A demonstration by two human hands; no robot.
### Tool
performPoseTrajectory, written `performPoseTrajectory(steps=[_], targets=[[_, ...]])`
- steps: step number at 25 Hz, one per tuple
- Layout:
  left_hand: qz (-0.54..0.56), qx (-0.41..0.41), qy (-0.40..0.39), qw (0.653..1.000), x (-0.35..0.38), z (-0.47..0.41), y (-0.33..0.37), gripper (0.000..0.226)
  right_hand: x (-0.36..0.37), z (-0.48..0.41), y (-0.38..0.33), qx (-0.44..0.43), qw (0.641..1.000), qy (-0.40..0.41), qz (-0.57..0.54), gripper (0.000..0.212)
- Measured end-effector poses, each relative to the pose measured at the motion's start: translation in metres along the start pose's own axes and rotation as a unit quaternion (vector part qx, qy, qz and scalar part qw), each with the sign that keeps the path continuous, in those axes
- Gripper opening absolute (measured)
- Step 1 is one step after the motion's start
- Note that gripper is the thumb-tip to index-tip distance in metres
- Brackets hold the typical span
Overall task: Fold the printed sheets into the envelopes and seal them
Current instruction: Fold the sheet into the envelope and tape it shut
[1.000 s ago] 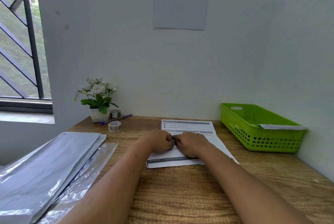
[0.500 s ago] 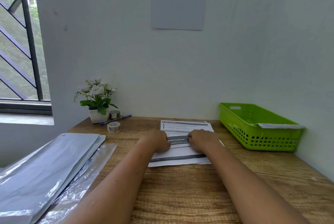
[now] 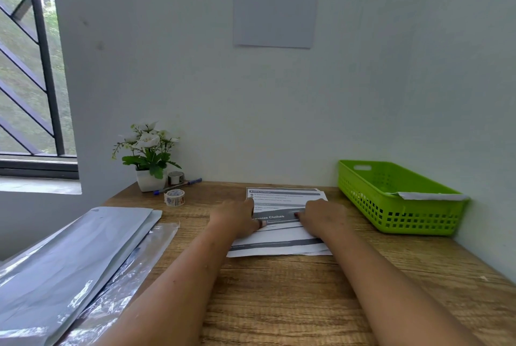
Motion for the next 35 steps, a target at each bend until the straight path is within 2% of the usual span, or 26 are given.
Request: performPoseTrajectory(steps=[5, 8, 11, 17, 19, 20, 22, 23, 24, 26, 29, 31, 32, 35], targets=[[0.03, 0.009, -0.002, 0.999, 0.006, -0.013, -0.008, 0.091, -0.004, 0.004, -0.001, 0.005, 0.997, -0.067, -0.029, 0.071], [0.033, 0.023, -0.002, 0.999, 0.007, -0.017, -0.01, 0.091, -0.002, 0.0, -0.002, 0.002, 0.994, -0.081, -0.077, 0.077], [0.031, 0.022, -0.009, 0.999, 0.006, -0.018, -0.014, 0.09, -0.006, 0.0, -0.001, -0.005, 0.986, -0.076, -0.151, 0.075], [0.04, 0.002, -0.013, 0.999, 0.0, -0.006, -0.013, 0.093, -0.013, -0.001, 0.009, 0.0, 0.937, -0.078, -0.342, 0.071], [0.046, 0.001, -0.012, 0.999, -0.001, -0.006, -0.013, 0.091, -0.013, -0.004, 0.013, 0.0, 0.897, -0.067, -0.437, 0.056], [0.047, 0.002, -0.011, 0.999, -0.001, -0.007, -0.013, 0.088, -0.015, -0.005, 0.014, 0.005, 0.861, -0.068, -0.503, 0.045], [0.051, 0.003, -0.02, 0.998, -0.001, -0.009, -0.014, 0.078, -0.021, -0.002, 0.014, 0.018, 0.764, -0.096, -0.638, 0.024], [0.055, 0.006, -0.022, 0.998, -0.001, -0.01, -0.014, 0.072, -0.025, 0.0, 0.014, 0.019, 0.721, -0.109, -0.684, 0.019], [0.062, 0.015, -0.022, 0.998, -0.002, -0.012, -0.014, 0.066, -0.027, 0.001, 0.013, 0.018, 0.692, -0.114, -0.712, 0.022], [0.087, 0.038, -0.022, 0.995, -0.005, -0.014, -0.014, 0.051, -0.028, 0.002, 0.012, 0.02, 0.667, -0.114, -0.736, 0.037], [0.161, 0.05, -0.02, 0.985, -0.006, -0.013, -0.018, 0.039, -0.027, 0.005, 0.011, 0.018, 0.664, -0.114, -0.739, 0.05], [0.258, 0.038, 0.035, 0.965, -0.006, -0.011, -0.022, 0.034, -0.024, 0.006, 0.01, 0.003, 0.674, -0.099, -0.732, 0.048], [0.33, 0.026, 0.069, 0.941, -0.008, -0.008, -0.022, 0.033, -0.022, 0.005, 0.009, -0.001, 0.682, -0.088, -0.726, 0.046], [0.522, 0.038, 0.171, 0.835, -0.028, 0.0, -0.015, 0.043, -0.015, 0.005, 0.005, 0.012, 0.713, -0.079, -0.697, 0.046]])
Point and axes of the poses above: each hand's wrist, its own z-axis away from the middle knuckle, its own x-axis out of the palm, y = z × x, the point moved 1 cm from there along -z, towards the middle knuckle, and after that the axes turned 5 degrees about -y, right-handed, at the moved point
